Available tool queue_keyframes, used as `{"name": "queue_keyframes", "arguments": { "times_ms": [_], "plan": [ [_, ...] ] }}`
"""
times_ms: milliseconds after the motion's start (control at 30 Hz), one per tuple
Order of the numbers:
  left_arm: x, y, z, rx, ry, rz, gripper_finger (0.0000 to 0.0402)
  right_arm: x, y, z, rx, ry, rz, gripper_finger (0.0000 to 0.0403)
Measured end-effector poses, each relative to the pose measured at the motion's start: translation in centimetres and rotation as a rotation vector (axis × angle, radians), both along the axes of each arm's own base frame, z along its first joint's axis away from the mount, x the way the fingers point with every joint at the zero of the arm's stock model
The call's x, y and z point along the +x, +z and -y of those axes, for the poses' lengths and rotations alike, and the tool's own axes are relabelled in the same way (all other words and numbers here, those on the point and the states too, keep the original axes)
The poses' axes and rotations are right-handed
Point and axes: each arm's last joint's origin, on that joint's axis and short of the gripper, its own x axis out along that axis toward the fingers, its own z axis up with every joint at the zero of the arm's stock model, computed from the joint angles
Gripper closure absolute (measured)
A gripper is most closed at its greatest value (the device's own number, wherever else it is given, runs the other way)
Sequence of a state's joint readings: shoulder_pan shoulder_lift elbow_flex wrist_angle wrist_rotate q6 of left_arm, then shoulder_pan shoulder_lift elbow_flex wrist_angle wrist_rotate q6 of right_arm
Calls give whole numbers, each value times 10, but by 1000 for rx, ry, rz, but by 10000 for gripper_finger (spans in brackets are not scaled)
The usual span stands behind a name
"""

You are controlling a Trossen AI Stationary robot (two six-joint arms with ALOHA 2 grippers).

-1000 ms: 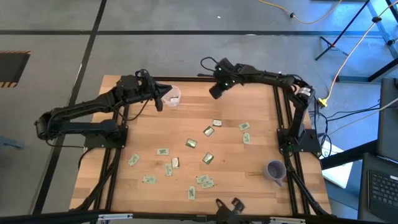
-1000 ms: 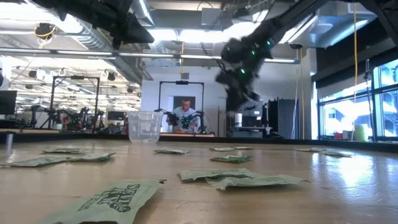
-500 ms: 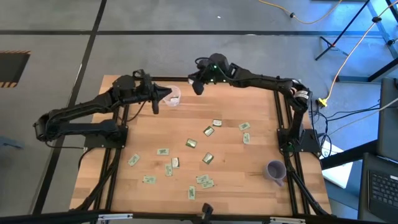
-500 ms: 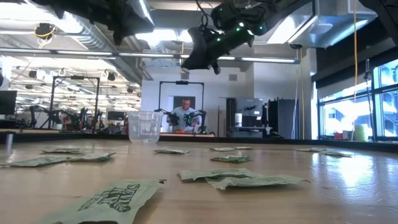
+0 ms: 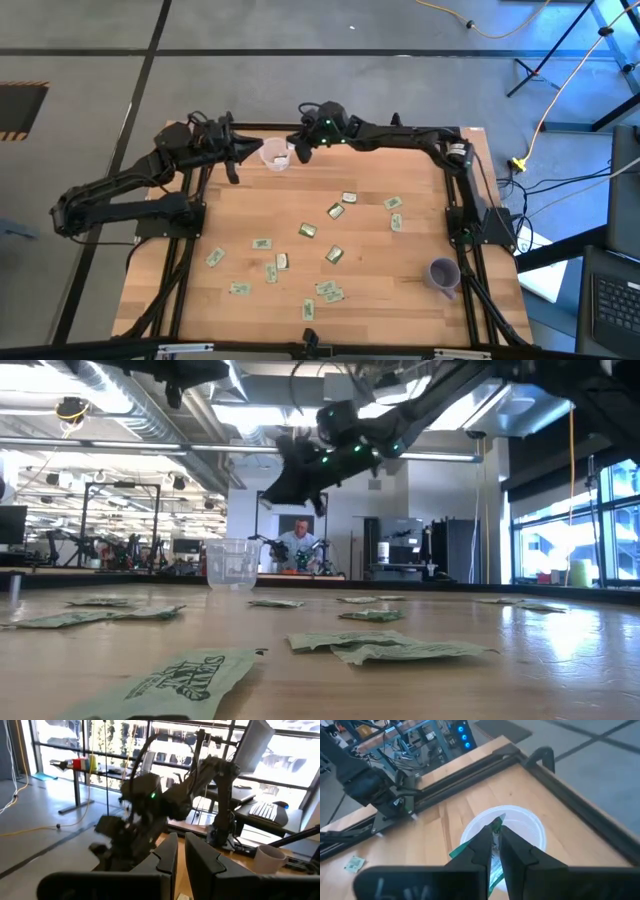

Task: Pick and place items into bin
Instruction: Put the truvia packet into the transparent bin

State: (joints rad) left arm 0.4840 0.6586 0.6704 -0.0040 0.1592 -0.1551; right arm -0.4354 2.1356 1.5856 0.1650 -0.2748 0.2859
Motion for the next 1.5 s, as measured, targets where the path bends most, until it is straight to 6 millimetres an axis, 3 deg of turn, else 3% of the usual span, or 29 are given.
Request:
{"name": "queue_keyframes", "arguments": {
  "times_ms": [267, 500, 1500],
  "plan": [
    [0, 0, 0, -17, 0, 5, 370, 45, -18, -3, -5, 95, -86, 367],
    [0, -1, 0, -19, 0, 1, 370, 61, -24, 1, -93, 95, -233, 367],
    [0, -4, 0, -35, 8, -36, 357, 62, -22, 3, -182, 72, -282, 367]
  ]
}}
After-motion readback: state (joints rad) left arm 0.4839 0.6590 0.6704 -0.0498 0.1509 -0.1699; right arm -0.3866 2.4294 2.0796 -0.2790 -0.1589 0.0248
